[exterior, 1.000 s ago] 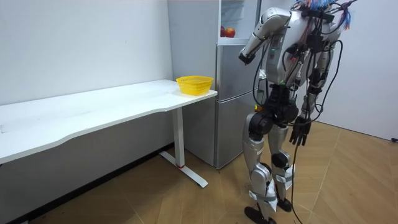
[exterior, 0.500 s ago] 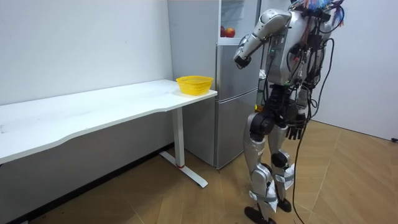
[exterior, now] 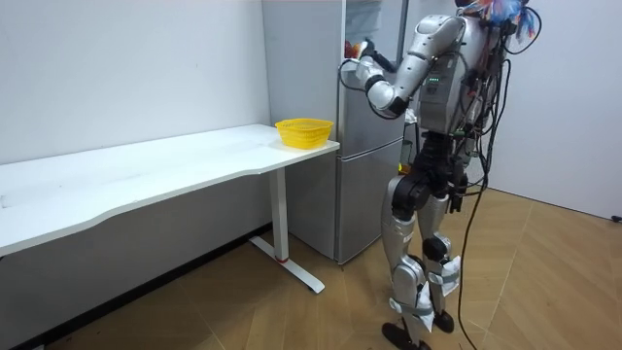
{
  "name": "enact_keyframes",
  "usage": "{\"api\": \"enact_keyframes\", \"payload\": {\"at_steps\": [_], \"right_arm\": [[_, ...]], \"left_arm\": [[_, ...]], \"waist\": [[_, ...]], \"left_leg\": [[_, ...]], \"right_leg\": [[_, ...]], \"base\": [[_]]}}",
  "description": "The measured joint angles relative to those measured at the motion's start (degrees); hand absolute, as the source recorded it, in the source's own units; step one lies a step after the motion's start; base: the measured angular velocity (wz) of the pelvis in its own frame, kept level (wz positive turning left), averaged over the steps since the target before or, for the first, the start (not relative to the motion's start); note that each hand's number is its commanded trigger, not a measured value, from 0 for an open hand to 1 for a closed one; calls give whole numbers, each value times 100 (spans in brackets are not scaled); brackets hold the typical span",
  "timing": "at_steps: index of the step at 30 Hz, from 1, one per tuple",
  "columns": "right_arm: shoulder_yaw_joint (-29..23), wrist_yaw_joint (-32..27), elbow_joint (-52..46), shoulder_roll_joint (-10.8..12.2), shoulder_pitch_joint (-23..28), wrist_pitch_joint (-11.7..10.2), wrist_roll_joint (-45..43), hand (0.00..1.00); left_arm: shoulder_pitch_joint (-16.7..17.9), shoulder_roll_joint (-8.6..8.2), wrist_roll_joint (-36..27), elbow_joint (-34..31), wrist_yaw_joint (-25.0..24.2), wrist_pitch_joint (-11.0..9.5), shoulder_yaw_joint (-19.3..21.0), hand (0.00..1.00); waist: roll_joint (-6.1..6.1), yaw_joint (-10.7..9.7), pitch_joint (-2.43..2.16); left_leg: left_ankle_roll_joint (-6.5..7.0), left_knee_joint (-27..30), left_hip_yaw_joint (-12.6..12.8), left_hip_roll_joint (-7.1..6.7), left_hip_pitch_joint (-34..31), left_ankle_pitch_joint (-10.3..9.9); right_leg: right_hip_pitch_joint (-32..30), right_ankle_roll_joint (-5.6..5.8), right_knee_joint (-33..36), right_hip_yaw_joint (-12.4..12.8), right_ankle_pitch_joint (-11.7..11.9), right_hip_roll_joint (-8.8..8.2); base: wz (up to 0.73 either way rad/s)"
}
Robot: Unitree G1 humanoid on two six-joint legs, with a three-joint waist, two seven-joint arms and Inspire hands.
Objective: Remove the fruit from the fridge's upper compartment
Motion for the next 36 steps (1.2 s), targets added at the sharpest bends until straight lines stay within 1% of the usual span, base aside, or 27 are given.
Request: {"api": "enact_keyframes", "payload": {"at_steps": [1,3,6,7,9,10,11,13,14,15,16,17,18,19,20,21,22,24,25,26,27,29,30,31,33,34,36], "right_arm": [[-20,0,1,8,26,-2,-11,0],[-170,0,-9,33,98,-17,-4,0],[-332,-42,-44,76,179,-44,-37,0],[-332,-42,-43,76,199,-51,-35,0],[-431,-44,-46,75,289,-53,-38,0],[-464,-45,-47,73,289,-48,-39,0],[-586,-55,-47,72,306,-34,-33,0],[-673,-69,-52,79,406,-39,-28,0],[-671,-64,-55,96,444,-28,-34,0],[-666,-59,-55,108,483,4,-30,0],[-670,-62,-55,111,498,14,-30,0],[-671,-66,-56,114,516,13,-33,0],[-672,-58,-57,119,533,12,-31,0],[-671,-52,-57,120,545,11,-29,0],[-660,-36,-59,120,568,12,-23,0],[-659,-39,-57,120,603,22,-22,0],[-659,-41,-59,120,607,22,-25,0],[-667,-29,-164,166,611,27,-35,0],[-666,-20,-222,179,626,25,-34,0],[-656,9,-262,180,621,35,-34,0],[-667,22,-288,176,597,90,-42,0],[-674,17,-424,182,605,139,-52,0],[-667,17,-455,191,606,138,-43,0],[-663,18,-456,194,595,148,-39,0],[-670,3,-432,200,591,155,18,0],[-670,4,-430,201,605,157,30,0],[-667,22,-432,209,608,168,-8,0]], "left_arm": [[52,-7,70,0,58,0,88,0],[256,-30,46,-21,278,-51,419,0],[747,-32,83,-6,858,-230,1121,0],[845,-32,85,3,968,-244,1238,0],[1191,-45,100,80,1418,-303,1594,0],[1271,-54,105,110,1527,-333,1669,0],[1429,-73,144,260,1710,-423,1789,0],[1691,-110,304,479,2010,-452,1895,0],[1846,-201,404,537,2199,-452,2023,0],[1944,-251,494,606,2444,-470,2109,0],[1996,-254,554,689,2560,-500,2161,0],[2123,-264,625,885,2810,-571,2265,0],[2261,-295,709,1031,3073,-573,2347,0],[2317,-322,751,1107,3194,-577,2369,0],[2386,-388,788,1303,3401,-601,2381,0],[2422,-468,787,1694,3543,-723,2371,0],[2441,-493,786,1930,3614,-743,2365,0],[2497,-617,780,2837,3862,-696,2331,0],[2498,-660,778,3021,3915,-685,2313,0],[2501,-688,768,3449,4016,-684,2190,0],[2504,-690,640,3973,4037,-698,2052,0],[2532,-715,270,4687,4034,-644,1923,0],[2570,-727,71,5053,4038,-628,1854,0],[2555,-724,-5,5282,4036,-627,1815,0],[2530,-730,-276,6109,3920,-589,1698,0],[2533,-743,-301,6287,3870,-583,1696,0],[2523,-790,-292,6994,3645,-563,1680,0]], "waist": [[-7,26,-1],[-39,106,0],[-42,256,-15],[-47,264,-8],[-66,274,4],[-37,285,10],[-40,314,23],[16,373,5],[26,407,3],[33,438,2],[36,482,1],[41,493,-4],[34,507,-7],[23,510,-9],[4,531,-11],[-2,573,-16],[-1,573,-17],[-38,555,-11],[-52,555,-6],[-84,571,-3],[-114,588,-16],[-127,566,-18],[-173,563,-26],[-180,563,-33],[-226,571,-44],[-243,574,-43],[-261,572,-35]], "left_leg": [[0,2,-7,-2,15,0],[0,28,-28,-15,15,0],[0,49,-29,-45,75,0],[0,52,-37,-45,90,0],[0,82,-79,-44,100,-3],[2,79,-89,-50,87,-4],[3,66,-116,-58,70,-4],[3,78,-123,-61,88,-4],[2,79,-129,-59,91,-3],[-2,76,-122,-56,97,0],[-4,73,-124,-56,100,2],[-7,74,-125,-58,110,4],[-10,71,-124,-59,110,5],[-11,70,-125,-60,116,6],[-12,69,-128,-67,119,7],[-12,71,-139,-92,122,7],[-12,75,-148,-95,122,7],[-12,78,-162,-100,101,7],[-12,78,-168,-103,93,7],[-11,75,-179,-109,85,7],[-11,52,-179,-121,114,7],[-10,27,-180,-130,123,6],[-10,17,-177,-129,123,6],[-9,8,-177,-129,122,6],[-6,-9,-186,-129,123,4],[-5,-12,-186,-129,128,3],[-2,-22,-179,-126,142,1]], "right_leg": [[23,0,-1,-23,0,-4],[65,-1,-2,-87,-2,-16],[111,-2,4,-79,-4,-19],[141,-3,2,-83,-5,-19],[167,-8,4,-86,-37,-32],[157,-13,5,-88,-53,-39],[143,-9,12,-96,-57,-49],[146,-5,9,-86,-72,-52],[145,-8,14,-81,-71,-47],[138,-12,21,-75,-70,-41],[143,-15,21,-82,-72,-41],[145,-22,19,-91,-76,-36],[143,-24,18,-89,-77,-31],[143,-24,19,-93,-76,-29],[150,-25,15,-89,-77,-29],[167,-25,11,-97,-77,-32],[177,-25,11,-107,-77,-35],[148,-29,2,-91,-82,-42],[147,-29,-3,-89,-84,-45],[153,-24,-2,-82,-92,-46],[165,-17,1,-84,-106,-57],[171,-9,5,-85,-115,-61],[162,-9,8,-84,-115,-60],[158,-9,8,-86,-115,-60],[163,-8,1,-85,-115,-63],[166,-8,4,-81,-115,-64],[182,-8,9,-84,-115,-70]], "base": [[15],[4],[-2],[6],[9],[9],[7],[2],[0],[0],[-3],[0],[0],[0],[4],[4],[0],[2],[4],[3],[0],[0],[0],[0],[0],[0],[0]]}}
